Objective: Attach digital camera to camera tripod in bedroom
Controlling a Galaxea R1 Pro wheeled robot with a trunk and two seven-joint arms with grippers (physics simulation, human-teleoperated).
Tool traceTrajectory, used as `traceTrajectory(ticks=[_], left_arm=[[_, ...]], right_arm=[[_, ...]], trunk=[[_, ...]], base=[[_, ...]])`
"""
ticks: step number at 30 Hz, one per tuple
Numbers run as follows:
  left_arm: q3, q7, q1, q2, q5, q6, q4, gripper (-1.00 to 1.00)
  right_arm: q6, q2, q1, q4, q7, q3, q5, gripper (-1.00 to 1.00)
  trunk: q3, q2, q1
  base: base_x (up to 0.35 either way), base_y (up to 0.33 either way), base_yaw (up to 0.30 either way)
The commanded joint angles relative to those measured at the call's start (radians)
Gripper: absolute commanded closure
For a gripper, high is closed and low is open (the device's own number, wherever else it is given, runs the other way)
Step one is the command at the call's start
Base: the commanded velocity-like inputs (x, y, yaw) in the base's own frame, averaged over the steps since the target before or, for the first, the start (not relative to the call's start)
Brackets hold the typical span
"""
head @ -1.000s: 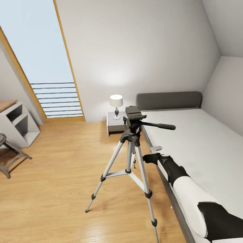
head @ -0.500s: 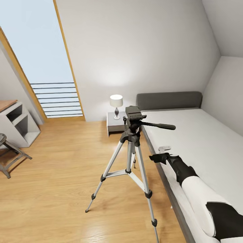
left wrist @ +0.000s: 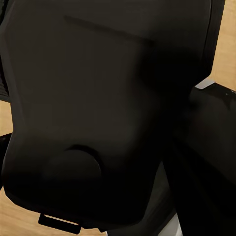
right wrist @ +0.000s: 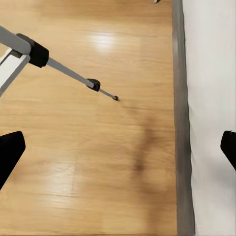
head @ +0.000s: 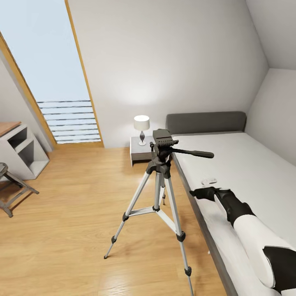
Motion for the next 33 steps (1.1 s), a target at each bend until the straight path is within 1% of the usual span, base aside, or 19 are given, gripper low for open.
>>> traceTrajectory(ticks=[1,2,8,10,11,16,21,33], left_arm=[[0.008,0.001,-0.001,0.000,0.000,-0.002,0.000,1.00],[0.007,0.000,0.000,-0.005,-0.002,-0.002,0.001,1.00],[0.008,-0.001,0.000,-0.005,0.000,-0.004,0.001,1.00],[0.008,-0.002,0.000,-0.006,0.000,-0.006,0.001,1.00],[0.008,-0.002,0.000,-0.006,0.000,-0.007,0.001,1.00],[0.008,-0.001,0.000,-0.010,0.000,-0.008,0.002,1.00],[0.008,-0.001,0.000,-0.019,0.001,-0.008,0.001,1.00],[0.008,0.000,0.000,-0.022,0.001,-0.008,0.002,1.00]], right_arm=[[0.009,-0.006,0.000,-0.002,0.026,-0.003,0.010,-1.00],[0.015,-0.011,-0.006,0.004,0.031,-0.004,0.016,-1.00],[0.021,-0.044,-0.004,0.036,0.064,-0.004,0.052,-1.00],[0.021,-0.032,-0.003,0.039,0.073,-0.003,0.044,-1.00],[0.021,-0.032,-0.003,0.040,0.067,-0.003,0.039,-1.00],[0.019,-0.048,-0.002,0.046,0.039,-0.001,0.023,-1.00],[0.018,-0.052,-0.002,0.047,0.011,-0.001,0.021,-1.00],[0.018,-0.057,-0.002,0.047,0.014,-0.002,0.020,-1.00]], trunk=[[-0.002,-0.002,0.000],[-0.002,-0.002,0.000],[-0.002,-0.002,0.000],[-0.002,-0.002,0.000],[-0.002,-0.002,0.000],[-0.002,-0.002,0.000],[-0.002,-0.002,0.000],[-0.002,-0.002,0.000]], base=[[0.000,0.000,0.000],[0.000,0.000,0.000],[0.000,0.000,0.000],[0.000,0.000,0.000],[0.000,0.000,0.000],[-0.028,0.027,0.000],[-0.158,0.154,0.000],[-0.225,0.219,0.000]])
